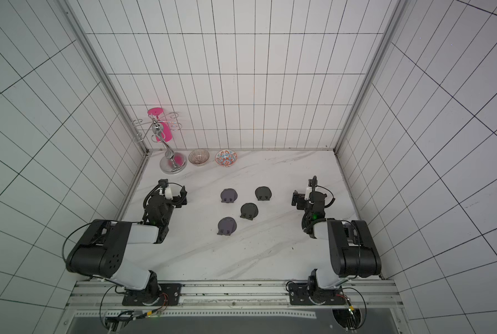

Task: Open the phone stand
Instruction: Pick up the phone stand at the center of the board.

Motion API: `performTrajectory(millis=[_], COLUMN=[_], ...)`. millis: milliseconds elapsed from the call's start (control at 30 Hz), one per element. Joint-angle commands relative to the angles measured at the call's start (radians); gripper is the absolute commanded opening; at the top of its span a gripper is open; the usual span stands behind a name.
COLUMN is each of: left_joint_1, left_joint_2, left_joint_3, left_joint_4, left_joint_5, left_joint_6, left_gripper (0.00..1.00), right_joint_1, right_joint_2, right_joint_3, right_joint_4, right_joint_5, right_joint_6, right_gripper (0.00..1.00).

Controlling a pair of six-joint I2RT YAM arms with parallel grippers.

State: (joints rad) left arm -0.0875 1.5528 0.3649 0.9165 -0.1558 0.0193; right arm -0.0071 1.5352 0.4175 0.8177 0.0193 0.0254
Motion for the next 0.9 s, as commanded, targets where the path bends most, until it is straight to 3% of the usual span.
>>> performTrajectory(millis=[0, 733, 867], left_joint_1=[0.005, 0.006, -0.013], left_joint_2=[0.007, -0.011, -0.045], left_joint_3=[0.011, 0.031, 0.092], left_joint_4=[0.019, -0.037, -0.154], left_joint_5=[0.013, -0.024, -0.079], left_joint_6=[0.009, -0.008, 0.0], left_gripper=[0.97, 0.97, 0.98], right_joint_1=[-0.011, -0.022, -0.022], right_joint_2=[0.008, 0.006, -0.114], right_joint_3=[0.016, 0.016, 0.061], right_joint_4=[0.0, 0.001, -0.184], right_joint_5=[-0.012, -0.013, 0.017], right_joint_6=[-0.004, 0.004, 0.022], right_gripper=[0.99, 0.99, 0.99])
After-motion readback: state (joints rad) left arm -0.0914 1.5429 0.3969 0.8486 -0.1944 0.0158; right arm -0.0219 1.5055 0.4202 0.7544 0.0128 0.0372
